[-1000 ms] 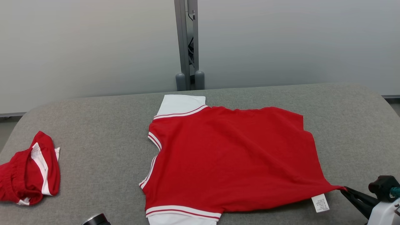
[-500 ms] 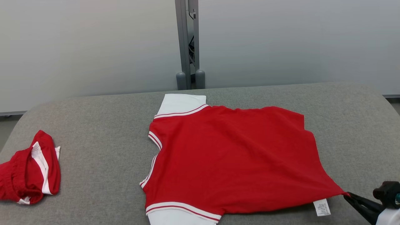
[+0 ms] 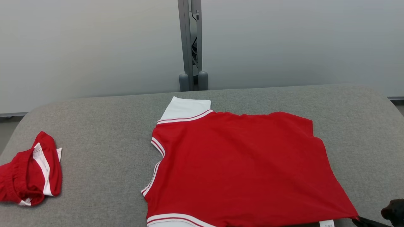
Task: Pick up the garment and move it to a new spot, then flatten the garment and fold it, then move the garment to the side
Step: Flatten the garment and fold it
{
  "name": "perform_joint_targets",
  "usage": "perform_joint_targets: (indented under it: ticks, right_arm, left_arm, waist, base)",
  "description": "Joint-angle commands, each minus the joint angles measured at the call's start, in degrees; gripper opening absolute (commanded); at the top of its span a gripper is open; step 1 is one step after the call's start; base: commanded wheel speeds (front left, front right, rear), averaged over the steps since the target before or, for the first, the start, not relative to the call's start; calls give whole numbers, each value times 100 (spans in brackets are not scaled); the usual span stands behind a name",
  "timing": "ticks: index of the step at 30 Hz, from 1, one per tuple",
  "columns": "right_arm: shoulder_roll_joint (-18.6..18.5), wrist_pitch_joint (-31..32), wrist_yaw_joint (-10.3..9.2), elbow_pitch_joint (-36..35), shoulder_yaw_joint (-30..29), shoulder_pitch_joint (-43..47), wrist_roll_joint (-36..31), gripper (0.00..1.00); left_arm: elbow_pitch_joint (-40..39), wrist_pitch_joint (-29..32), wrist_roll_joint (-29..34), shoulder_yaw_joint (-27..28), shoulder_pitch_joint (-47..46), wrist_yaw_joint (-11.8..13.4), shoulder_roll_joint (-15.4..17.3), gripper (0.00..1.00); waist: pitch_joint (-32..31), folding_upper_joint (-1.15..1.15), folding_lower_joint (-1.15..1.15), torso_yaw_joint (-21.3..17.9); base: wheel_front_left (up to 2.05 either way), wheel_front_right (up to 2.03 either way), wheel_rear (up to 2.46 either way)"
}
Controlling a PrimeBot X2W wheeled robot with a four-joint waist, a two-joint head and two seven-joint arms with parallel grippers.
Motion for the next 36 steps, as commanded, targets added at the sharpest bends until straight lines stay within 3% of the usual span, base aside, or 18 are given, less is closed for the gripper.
perform_joint_targets:
  ticks: [1,9,15,25,36]
  right_arm:
    - [-17,5,-4,-100,13,89,32,0]
    - [68,-74,-4,-127,27,156,140,0]
    - [158,-142,-4,-112,8,-160,339,0]
    - [241,-127,-3,-296,-616,-416,435,0]
    - [448,-127,-3,67,-934,-770,487,0]
  left_arm:
    - [-15,-3,-56,-14,-93,3,38,0]
    - [-103,-3,-4,177,-90,3,-28,0]
    - [-291,-3,-30,916,-71,3,-183,0]
    - [-420,-3,126,1920,-239,3,-483,0]
    - [-78,-3,331,2671,-552,3,-919,0]
  waist:
    - [11,0,0,3]
    - [66,0,0,7]
    - [148,0,0,16]
    - [415,0,0,26]
    - [896,0,0,15]
  base:
    - [0,0,0]
    - [0,0,0]
    - [0,0,0]
    - [0,0,0]
    - [0,0,0]
